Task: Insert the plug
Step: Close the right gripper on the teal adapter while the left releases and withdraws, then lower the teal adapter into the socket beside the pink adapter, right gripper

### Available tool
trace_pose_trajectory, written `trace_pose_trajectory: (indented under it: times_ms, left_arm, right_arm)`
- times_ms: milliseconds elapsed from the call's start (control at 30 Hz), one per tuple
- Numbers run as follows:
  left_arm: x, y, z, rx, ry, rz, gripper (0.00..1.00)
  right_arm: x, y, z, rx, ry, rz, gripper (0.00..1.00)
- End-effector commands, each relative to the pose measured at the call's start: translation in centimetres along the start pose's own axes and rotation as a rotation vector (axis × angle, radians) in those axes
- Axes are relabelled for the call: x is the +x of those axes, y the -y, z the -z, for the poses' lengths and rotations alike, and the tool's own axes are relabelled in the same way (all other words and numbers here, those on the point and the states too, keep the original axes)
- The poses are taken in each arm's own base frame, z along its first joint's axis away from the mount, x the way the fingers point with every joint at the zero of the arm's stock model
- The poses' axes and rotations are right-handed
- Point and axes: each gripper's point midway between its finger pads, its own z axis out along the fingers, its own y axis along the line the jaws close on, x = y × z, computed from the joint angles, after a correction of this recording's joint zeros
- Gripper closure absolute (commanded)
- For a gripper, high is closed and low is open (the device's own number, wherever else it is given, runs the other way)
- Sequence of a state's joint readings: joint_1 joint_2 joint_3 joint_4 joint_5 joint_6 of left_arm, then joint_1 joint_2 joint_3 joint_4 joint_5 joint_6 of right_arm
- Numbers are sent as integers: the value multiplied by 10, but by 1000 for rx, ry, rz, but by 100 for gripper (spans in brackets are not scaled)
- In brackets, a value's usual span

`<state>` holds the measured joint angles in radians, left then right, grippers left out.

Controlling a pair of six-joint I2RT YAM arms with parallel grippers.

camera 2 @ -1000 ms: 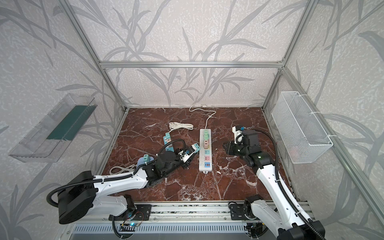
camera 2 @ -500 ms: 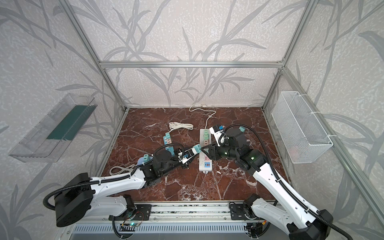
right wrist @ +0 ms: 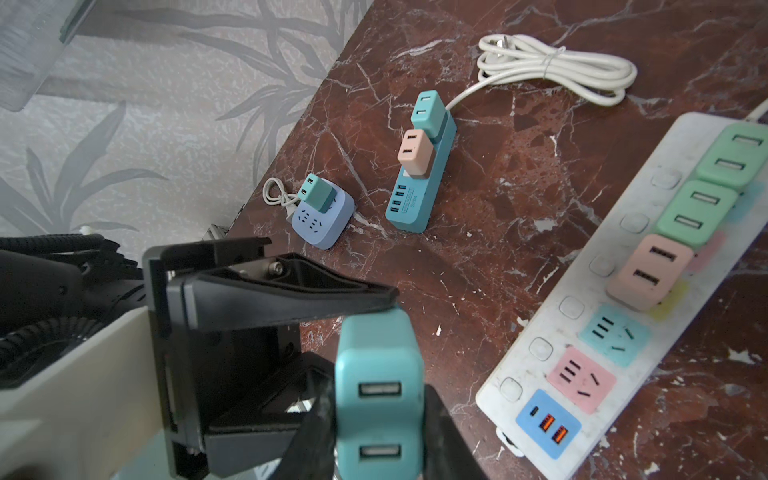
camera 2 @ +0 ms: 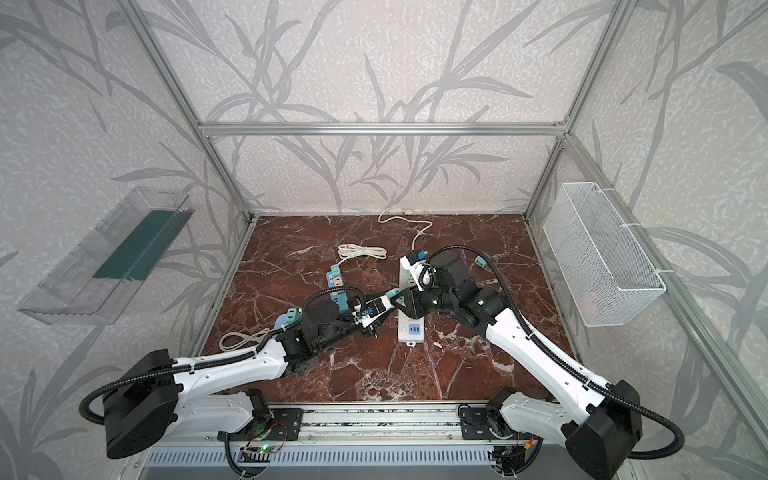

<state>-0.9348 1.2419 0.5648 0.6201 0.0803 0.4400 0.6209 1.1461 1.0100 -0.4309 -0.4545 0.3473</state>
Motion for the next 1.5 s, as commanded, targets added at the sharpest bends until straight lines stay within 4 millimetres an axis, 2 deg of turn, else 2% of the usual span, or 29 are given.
trace_pose_trajectory:
  times_ms: [0, 200, 267, 300, 367, 467, 533, 600, 667, 733, 833, 933, 1100, 1267, 1467]
  left_arm:
    - [-15, -1, 4, 10, 50, -1, 100]
    - [-16, 1, 4, 19, 52, 3, 100]
    - [-16, 0, 4, 14, 50, 6, 98]
    - [-15, -1, 4, 7, 45, 6, 86]
    - [-16, -4, 4, -15, 46, -2, 53]
    - [-24, -19, 8, -105, 77, 11, 33]
    - [-31, -37, 14, -198, 103, 42, 9]
    - [-41, -60, 22, -327, 133, 95, 8]
    - [-44, -94, 38, -517, 152, 224, 5]
    - [-34, -126, 56, -717, 125, 363, 3]
    - [-13, -146, 68, -857, -3, 482, 2]
    - [6, -148, 64, -836, -140, 614, 1]
    - [17, -143, 49, -758, -238, 718, 1]
    - [21, -136, 45, -724, -249, 745, 1]
    - [16, -136, 47, -710, -223, 754, 1]
  right_arm:
    - [-19, -19, 8, -59, 58, 37, 71]
    - [-17, -19, 6, -68, 42, 24, 70]
    - [-18, -19, 5, -68, 50, 16, 78]
    - [-18, -19, 5, -64, 49, 13, 82]
    - [-21, -16, 8, -37, 61, 9, 89]
    - [-26, -2, 13, 56, 94, 2, 95]
    - [-28, 10, 16, 134, 108, -1, 100]
    - [-28, 26, 19, 221, 116, -13, 100]
    - [-25, 45, 20, 318, 116, -37, 100]
    - [-20, 61, 17, 394, 109, -71, 100]
    - [-9, 88, 14, 525, 97, -124, 100]
    - [2, 107, 3, 597, 76, -168, 100]
    - [17, 122, -20, 626, 12, -208, 100]
    - [21, 137, -27, 687, 8, -236, 100]
    - [37, 142, -44, 675, -62, -274, 100]
